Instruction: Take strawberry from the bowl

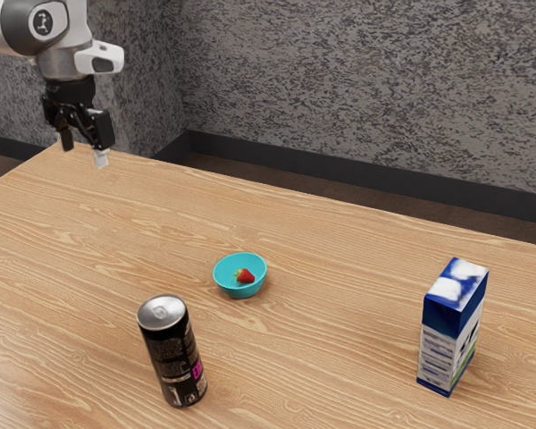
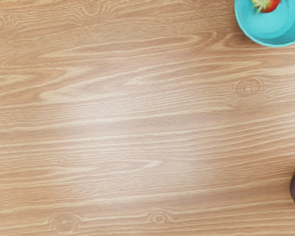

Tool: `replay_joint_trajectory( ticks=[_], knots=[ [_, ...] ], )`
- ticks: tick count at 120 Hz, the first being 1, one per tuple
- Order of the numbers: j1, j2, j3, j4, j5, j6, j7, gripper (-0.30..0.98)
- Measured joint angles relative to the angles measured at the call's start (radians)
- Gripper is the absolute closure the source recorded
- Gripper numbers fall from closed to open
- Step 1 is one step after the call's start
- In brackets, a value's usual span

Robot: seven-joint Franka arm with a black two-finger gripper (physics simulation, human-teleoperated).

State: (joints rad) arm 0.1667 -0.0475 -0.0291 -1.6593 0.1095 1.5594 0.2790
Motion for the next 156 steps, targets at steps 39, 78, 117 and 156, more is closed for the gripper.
replay_joint_trajectory(
  ticks=[39,78,117,156],
  knots=[
    [-0.138,0.025,-0.01,-0.079,-0.004,0.04,0.029,0.01],
    [-0.205,0.344,-0.023,-0.095,0.069,0.282,0.198,0.02],
    [-0.234,0.518,-0.022,-0.032,0.051,0.49,0.4,0.05],
    [-0.241,0.553,-0.017,-0.043,0.049,0.632,0.577,0.11]
  ],
)
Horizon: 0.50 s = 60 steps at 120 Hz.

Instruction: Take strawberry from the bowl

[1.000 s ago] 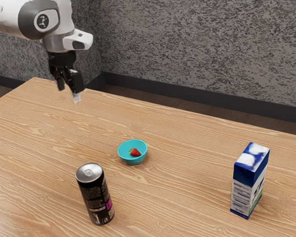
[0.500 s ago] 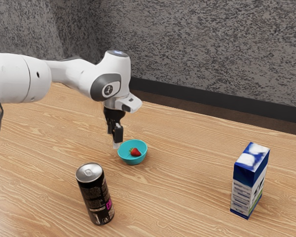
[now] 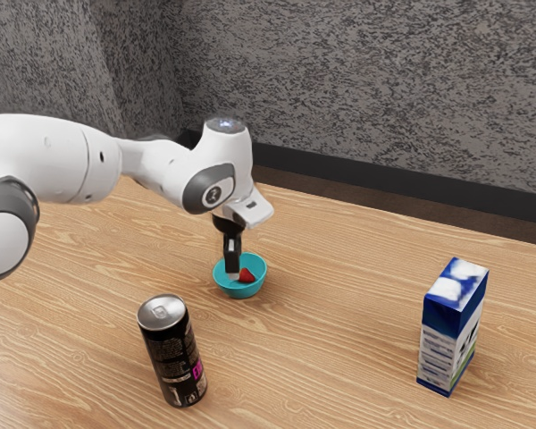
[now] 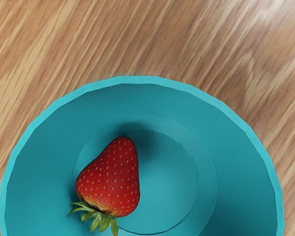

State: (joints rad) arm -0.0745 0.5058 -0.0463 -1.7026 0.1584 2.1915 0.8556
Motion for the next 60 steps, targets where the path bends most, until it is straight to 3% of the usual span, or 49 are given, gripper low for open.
replay_joint_trajectory(
  ticks=[60],
  knots=[
    [-0.001,0.025,0.003,-0.023,-0.008,0.074,0.142,0.26]
  ],
)
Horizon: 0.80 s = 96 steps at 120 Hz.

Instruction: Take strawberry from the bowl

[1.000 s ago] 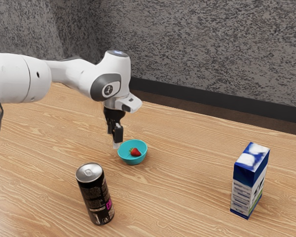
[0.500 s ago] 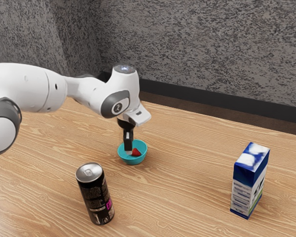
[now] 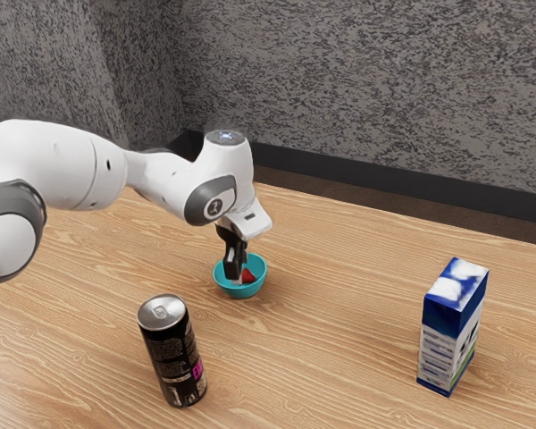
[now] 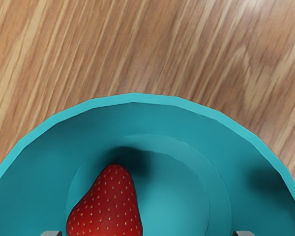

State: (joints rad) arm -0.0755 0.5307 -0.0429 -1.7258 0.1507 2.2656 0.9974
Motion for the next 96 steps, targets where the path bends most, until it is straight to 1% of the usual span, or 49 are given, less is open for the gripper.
replay_joint_trajectory(
  ticks=[45,76,91,96],
  knots=[
    [0.001,0.035,0.012,0.016,0.012,0.036,0.054,0.27],
    [0.001,0.053,0.012,0.016,0.013,0.063,0.075,0.32],
    [0.001,0.06,0.012,0.015,0.013,0.076,0.076,0.37],
    [0.001,0.059,0.012,0.015,0.013,0.078,0.077,0.41]
  ],
)
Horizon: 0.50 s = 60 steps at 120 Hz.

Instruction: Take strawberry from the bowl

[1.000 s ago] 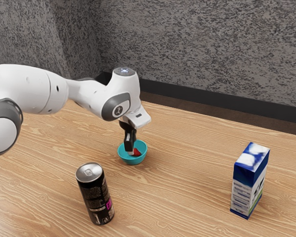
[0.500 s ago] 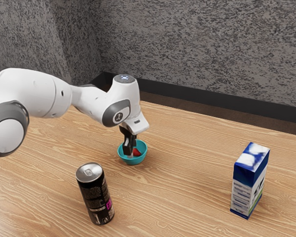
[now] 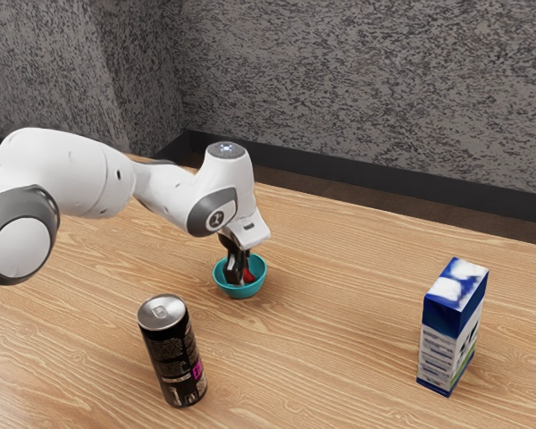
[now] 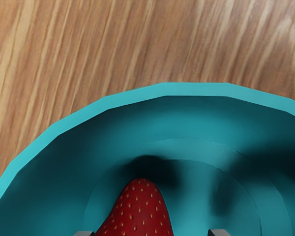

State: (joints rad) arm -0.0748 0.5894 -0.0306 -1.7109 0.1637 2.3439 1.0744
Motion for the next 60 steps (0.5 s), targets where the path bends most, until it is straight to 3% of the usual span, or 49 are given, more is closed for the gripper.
replay_joint_trajectory(
  ticks=[15,60],
  knots=[
    [0.0,-0.004,0.0,0.0,-0.002,0.007,0.005,0.49],
    [0.002,-0.002,0.0,-0.003,-0.01,0.021,0.009,0.53]
  ],
)
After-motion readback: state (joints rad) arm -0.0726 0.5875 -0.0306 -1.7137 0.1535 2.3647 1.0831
